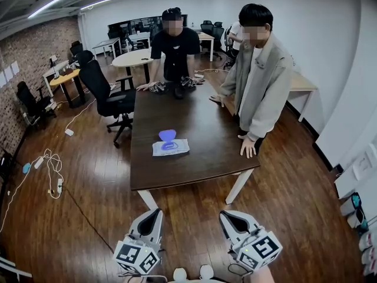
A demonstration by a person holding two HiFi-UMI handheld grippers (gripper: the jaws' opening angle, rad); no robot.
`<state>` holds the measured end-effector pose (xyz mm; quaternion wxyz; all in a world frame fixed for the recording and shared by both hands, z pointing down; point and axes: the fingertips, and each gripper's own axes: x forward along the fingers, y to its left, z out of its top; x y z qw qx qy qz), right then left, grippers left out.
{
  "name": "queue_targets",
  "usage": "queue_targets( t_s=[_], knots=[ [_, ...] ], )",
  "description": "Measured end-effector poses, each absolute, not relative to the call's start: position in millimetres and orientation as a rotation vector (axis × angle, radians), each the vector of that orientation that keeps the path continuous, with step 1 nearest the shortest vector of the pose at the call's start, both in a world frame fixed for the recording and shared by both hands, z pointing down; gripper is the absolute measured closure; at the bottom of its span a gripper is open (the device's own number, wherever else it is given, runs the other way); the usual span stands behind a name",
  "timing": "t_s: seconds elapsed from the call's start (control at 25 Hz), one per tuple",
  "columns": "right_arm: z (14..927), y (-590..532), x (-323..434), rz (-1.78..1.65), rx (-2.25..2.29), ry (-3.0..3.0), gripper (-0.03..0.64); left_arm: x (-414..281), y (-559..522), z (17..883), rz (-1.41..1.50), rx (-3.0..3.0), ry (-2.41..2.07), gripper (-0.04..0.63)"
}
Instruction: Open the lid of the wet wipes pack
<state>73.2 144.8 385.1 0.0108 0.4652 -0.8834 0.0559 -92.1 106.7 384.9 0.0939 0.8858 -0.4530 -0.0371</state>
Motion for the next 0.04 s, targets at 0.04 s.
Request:
queue_targets(
  t_s=[0.04],
  knots=[
    [385.4, 143.4, 71.2, 0.174, 1.452, -2.755, 0.609, -94.1, 105.3, 385.3, -0.111, 2.628, -1.343, 0.595]
  ],
)
